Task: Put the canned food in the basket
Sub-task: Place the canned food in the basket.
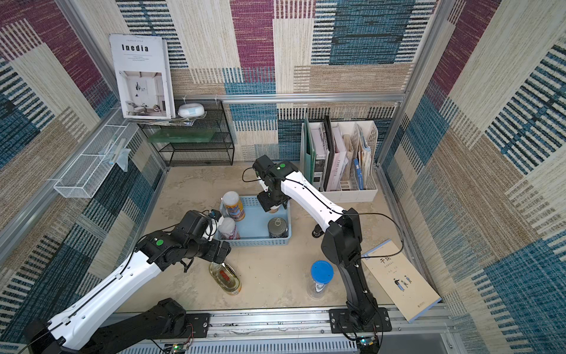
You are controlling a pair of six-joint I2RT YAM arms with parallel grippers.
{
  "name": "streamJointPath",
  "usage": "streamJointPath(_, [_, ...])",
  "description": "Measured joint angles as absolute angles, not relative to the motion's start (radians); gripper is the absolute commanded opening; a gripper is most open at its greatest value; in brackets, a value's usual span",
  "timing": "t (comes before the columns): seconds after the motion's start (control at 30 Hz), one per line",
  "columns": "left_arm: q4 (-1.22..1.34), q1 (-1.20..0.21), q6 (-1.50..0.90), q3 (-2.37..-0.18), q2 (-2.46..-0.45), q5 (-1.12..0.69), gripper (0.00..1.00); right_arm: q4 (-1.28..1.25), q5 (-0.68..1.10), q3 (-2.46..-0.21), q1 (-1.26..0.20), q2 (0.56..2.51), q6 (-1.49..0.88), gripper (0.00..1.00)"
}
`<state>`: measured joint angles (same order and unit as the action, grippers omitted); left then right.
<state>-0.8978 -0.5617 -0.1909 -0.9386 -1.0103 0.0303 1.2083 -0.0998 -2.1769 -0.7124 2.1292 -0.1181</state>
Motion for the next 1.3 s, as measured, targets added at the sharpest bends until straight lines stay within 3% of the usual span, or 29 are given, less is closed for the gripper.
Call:
streamJointPath(0.63, [-0.897,-0.562,-0.191,-0.935,-1.008,0.027,0.99,1.188,-0.056,-2.234,-0.603,2.317,-0.095,0.56])
streamJointPath(0.77, [-0.896,-0.562,-0.191,-0.933,-1.006,0.027,0.99,1.19,-0.044,-2.252,-0.595,2.331,-0.092,0.61])
streamJointPath(1.0, [-0.895,-0.565,-0.191,-0.933,-1.003,0.026,0.99,1.189,-0.043,-2.269,-0.587,2.35,-0.09,0.79])
streamJointPath(1.3, [-0.894,-0.566,-0.191,-0.933,-1.005,0.023,0.98,1.161,-0.056,-2.277,-0.578,2.363,-0.082,0.84])
